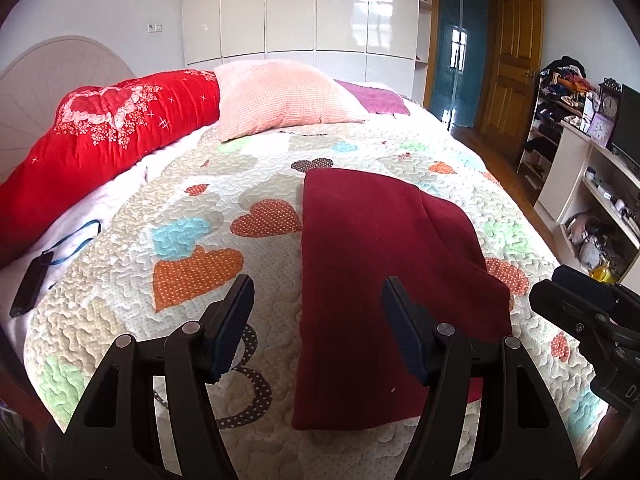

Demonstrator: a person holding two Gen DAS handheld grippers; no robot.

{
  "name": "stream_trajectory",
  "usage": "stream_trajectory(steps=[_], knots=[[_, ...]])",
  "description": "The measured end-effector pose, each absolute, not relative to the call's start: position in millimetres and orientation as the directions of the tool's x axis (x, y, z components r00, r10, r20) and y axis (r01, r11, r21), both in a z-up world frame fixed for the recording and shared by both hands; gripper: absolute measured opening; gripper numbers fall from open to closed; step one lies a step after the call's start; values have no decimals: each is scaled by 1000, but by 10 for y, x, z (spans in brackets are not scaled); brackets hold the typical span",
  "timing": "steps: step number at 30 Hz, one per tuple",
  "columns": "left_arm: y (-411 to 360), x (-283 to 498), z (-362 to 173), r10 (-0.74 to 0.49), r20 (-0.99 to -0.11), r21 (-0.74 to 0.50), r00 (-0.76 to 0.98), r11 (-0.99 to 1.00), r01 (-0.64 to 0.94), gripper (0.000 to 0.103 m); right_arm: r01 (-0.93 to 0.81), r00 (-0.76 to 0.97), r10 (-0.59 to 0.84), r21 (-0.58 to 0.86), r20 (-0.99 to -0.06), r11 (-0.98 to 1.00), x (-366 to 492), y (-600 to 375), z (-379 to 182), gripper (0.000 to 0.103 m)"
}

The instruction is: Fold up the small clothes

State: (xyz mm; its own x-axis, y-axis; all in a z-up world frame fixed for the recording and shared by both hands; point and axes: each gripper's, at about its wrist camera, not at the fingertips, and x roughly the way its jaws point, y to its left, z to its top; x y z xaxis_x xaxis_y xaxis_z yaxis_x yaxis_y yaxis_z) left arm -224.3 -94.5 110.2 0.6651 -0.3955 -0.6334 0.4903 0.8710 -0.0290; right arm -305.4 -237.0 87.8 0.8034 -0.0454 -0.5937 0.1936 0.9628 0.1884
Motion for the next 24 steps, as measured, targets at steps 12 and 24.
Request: stream_trajectory(steps=[12,24], knots=[[-790,-2349,1205,-405,-607,-39,684,875,483,67,184,812,-47,179,-582,967,-3119,-2280,960,61],[-791,-2320,1128,-384,-617,-21,687,881,473,67,210,777,-61,167,-626,963,-2997,-2294,803,62]])
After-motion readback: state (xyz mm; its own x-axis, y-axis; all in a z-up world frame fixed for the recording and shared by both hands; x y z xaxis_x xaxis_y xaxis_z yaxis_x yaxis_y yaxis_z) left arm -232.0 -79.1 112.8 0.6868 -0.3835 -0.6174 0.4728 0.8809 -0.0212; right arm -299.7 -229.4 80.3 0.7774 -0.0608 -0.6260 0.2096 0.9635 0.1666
